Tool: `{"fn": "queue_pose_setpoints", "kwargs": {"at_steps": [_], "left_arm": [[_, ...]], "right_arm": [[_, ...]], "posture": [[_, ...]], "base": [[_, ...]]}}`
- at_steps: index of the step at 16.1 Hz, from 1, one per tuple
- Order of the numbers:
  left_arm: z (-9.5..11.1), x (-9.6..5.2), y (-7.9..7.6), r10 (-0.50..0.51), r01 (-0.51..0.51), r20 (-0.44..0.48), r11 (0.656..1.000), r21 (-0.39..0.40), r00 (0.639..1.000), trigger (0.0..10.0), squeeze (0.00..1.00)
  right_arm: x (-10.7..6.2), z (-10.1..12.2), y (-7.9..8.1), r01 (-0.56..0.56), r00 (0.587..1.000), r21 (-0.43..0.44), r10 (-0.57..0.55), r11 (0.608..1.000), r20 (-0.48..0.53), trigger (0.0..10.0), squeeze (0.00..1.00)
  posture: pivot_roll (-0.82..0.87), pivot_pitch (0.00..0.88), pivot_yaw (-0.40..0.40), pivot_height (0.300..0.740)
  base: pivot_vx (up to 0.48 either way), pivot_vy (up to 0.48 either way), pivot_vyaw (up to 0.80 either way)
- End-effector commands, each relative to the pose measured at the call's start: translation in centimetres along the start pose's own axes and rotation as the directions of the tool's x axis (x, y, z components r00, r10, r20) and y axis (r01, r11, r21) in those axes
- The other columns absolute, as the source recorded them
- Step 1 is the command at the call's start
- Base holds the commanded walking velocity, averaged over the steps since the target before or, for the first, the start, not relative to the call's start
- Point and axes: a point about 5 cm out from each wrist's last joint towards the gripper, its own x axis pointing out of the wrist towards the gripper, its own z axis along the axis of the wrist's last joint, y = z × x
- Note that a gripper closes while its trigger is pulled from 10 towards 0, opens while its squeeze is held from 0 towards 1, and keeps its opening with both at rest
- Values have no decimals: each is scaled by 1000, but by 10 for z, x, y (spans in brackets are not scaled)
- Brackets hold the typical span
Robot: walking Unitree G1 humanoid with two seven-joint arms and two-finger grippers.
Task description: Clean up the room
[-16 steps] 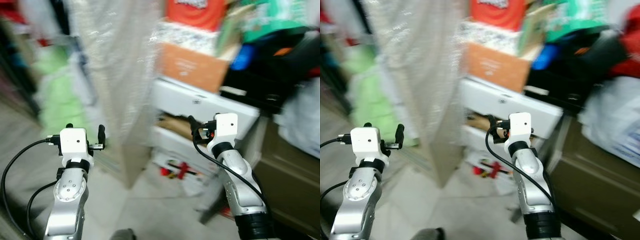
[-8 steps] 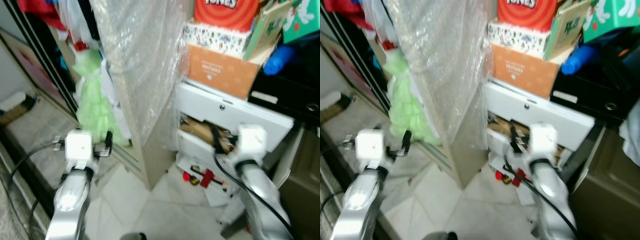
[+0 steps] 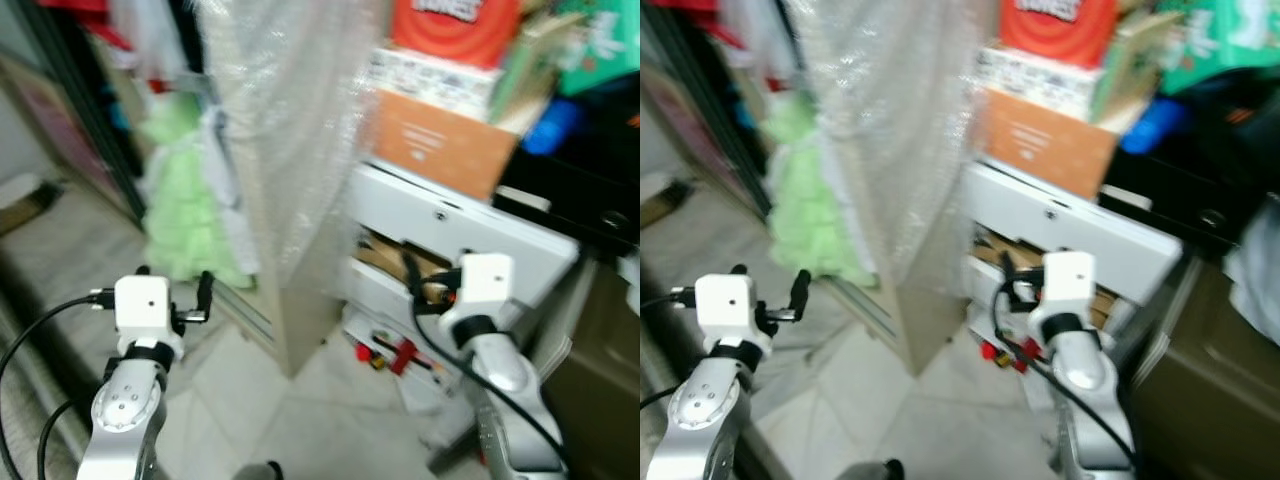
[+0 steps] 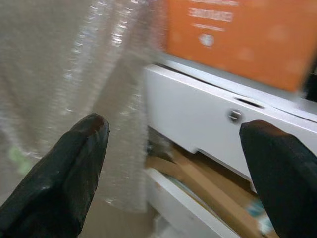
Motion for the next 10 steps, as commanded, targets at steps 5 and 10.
{"fn": "queue_pose_setpoints", "kwargs": {"at_steps": [5,10], "left_arm": [[0,1,-3,-3,3,-2,1000,-15,1000,10000,0],[0,-3,-7,42,-41,6,998,-38,999,10000,0]], "right_arm": [[4,-2,-3,-13,1000,-11,13,1000,-19,10000,0],[15,-1,-3,-61,998,-39,60,997,-22,10000,0]], "posture": [[-91,14,-5,740],[-67,8,-74,740]], "base": [[0,0,766],[0,0,115]]}}
